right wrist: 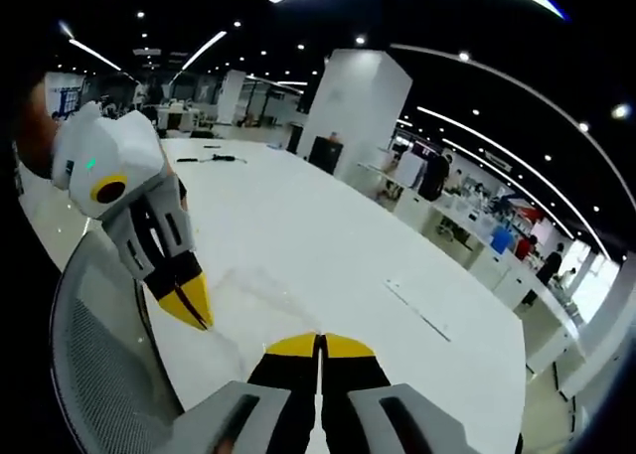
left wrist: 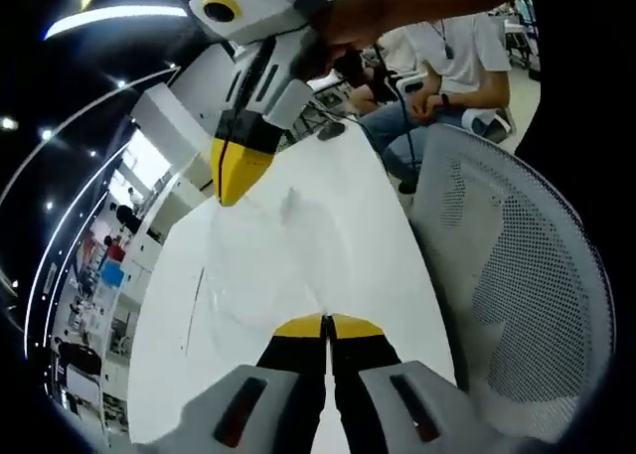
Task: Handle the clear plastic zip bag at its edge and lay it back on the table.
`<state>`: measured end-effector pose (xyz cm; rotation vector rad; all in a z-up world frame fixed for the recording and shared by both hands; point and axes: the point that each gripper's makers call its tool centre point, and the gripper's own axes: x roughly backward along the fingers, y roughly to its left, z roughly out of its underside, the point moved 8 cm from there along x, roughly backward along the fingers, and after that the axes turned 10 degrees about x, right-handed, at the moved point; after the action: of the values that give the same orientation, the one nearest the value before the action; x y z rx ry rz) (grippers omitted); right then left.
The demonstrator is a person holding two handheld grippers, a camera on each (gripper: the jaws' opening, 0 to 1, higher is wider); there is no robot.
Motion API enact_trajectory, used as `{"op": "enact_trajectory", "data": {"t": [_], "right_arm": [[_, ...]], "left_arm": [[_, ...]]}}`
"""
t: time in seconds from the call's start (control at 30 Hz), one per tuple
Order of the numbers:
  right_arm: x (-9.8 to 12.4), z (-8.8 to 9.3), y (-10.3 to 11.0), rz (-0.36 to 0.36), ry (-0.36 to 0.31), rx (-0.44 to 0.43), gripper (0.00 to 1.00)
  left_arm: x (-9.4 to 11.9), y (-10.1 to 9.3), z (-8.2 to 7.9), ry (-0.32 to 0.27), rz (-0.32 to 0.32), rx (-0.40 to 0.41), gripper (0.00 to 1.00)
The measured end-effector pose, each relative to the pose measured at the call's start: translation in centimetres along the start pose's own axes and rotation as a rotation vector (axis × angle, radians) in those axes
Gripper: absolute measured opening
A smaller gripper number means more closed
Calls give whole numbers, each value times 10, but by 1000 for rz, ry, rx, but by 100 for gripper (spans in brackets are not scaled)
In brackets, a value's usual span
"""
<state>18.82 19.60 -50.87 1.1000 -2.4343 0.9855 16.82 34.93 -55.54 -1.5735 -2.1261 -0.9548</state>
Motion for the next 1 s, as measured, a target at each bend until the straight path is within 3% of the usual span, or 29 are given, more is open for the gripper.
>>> {"op": "enact_trajectory", "data": {"t": [0.17, 0.5, 0.77, 1.0], "right_arm": [[-7, -1, 7, 1, 20, 83, 0], [-19, 3, 21, -19, 41, 150, 0], [-29, 4, 29, -30, 44, 208, 0], [-41, 1, 33, -43, 10, 247, 0]], "left_arm": [[5, 7, 0, -75, -5, 41, 0], [22, 9, -5, -176, -5, 185, 3], [48, 5, 16, -225, -54, 341, 12], [71, 3, 42, -207, -141, 413, 20]]}}
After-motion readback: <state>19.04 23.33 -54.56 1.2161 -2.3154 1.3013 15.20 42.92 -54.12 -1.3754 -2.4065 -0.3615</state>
